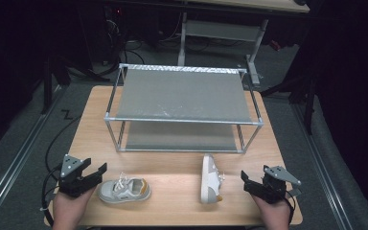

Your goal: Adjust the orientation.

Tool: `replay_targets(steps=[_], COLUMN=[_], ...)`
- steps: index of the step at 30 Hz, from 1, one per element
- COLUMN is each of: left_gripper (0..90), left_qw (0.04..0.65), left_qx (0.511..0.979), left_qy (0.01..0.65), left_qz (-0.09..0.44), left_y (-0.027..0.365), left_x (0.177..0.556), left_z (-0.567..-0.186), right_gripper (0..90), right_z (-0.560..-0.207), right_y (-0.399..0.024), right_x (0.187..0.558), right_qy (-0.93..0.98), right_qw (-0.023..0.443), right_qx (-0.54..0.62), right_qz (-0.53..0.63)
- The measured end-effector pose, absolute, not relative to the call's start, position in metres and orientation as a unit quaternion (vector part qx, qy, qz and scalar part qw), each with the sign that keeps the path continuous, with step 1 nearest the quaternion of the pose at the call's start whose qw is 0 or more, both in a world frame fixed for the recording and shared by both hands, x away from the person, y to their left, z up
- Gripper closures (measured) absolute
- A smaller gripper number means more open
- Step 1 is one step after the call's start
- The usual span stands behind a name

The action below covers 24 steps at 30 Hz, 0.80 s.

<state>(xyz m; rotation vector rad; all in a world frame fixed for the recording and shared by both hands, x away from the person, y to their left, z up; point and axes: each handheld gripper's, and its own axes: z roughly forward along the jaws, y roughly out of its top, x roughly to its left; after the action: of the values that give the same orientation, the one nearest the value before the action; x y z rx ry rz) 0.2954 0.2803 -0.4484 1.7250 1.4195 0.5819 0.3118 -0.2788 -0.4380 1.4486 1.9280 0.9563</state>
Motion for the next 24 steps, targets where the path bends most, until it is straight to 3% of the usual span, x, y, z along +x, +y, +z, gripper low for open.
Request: replay_targets(steps=[24], left_gripper=[38.8], left_qw=[0.404], left_qx=[0.715], left_qy=[0.523], left_qz=[0.227], left_y=[0.241], left_x=[0.286], left_z=[-0.433], right_gripper=[14.2], right_z=[-0.447], right_y=[-0.279], right_x=[0.314], right_qy=[0.728], right_qw=[0.253], right_qx=[0.540], right_qz=[0.338])
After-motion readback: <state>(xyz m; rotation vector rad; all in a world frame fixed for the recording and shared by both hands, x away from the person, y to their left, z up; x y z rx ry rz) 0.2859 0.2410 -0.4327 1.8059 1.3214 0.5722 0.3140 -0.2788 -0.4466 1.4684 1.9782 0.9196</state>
